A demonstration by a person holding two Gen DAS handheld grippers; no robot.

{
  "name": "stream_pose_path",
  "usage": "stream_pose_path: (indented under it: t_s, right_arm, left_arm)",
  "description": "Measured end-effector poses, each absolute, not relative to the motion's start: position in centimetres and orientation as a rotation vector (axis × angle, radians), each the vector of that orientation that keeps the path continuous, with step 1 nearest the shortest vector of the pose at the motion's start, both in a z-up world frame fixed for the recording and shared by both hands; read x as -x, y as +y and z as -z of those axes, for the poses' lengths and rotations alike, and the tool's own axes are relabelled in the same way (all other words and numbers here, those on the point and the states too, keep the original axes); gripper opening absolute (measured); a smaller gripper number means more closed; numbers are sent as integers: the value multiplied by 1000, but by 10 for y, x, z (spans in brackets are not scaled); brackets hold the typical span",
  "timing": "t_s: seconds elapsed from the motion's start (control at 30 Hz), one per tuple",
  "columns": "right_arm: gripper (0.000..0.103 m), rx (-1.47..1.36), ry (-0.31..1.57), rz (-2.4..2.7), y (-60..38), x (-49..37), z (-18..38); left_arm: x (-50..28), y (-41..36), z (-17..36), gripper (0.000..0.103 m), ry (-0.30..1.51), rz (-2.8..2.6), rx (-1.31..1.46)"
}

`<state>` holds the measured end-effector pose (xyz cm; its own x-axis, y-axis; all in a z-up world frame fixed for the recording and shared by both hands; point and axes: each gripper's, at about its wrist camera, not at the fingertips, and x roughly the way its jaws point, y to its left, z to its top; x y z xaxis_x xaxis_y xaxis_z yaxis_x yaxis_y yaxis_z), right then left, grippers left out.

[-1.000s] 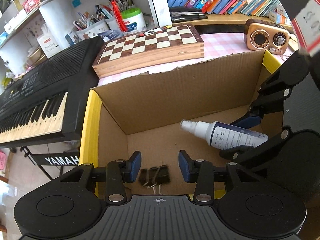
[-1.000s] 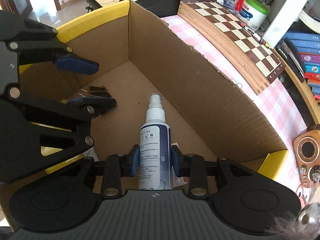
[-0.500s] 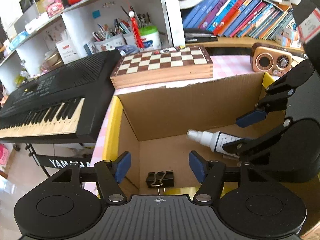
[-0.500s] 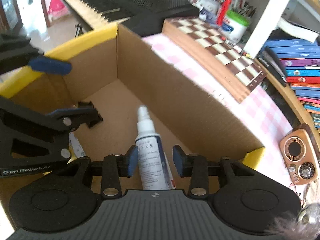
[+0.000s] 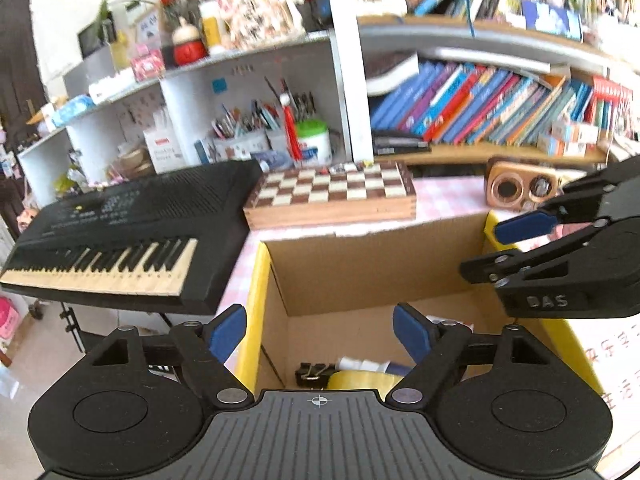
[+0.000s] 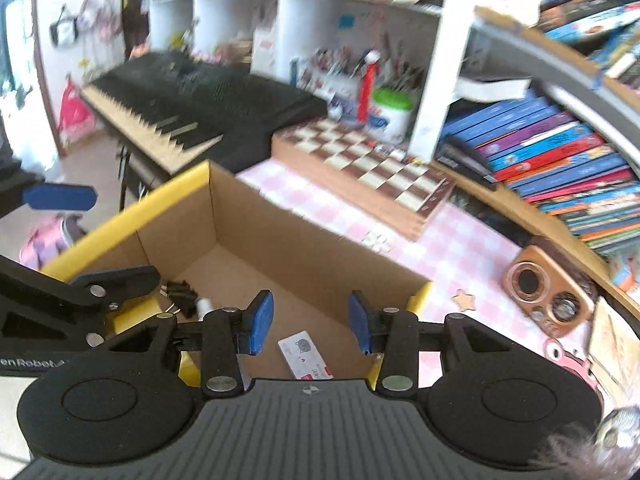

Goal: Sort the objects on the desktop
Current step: 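Lift both open tools out of the yellow box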

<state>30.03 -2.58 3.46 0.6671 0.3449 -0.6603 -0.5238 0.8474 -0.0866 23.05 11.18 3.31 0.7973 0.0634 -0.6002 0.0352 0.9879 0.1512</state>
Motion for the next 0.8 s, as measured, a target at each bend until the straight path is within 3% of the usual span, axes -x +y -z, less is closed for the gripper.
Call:
stream_pose_path:
  t_s: [0.27, 0.8]
  right_arm:
    - [39, 186, 572, -392, -55, -247, -60]
    - [39, 66, 450, -257, -81, -126, -65]
  left_arm:
    - [-181, 119, -61, 91, 533, -51, -110]
    - [-88, 123, -67, 93, 471, -55, -58]
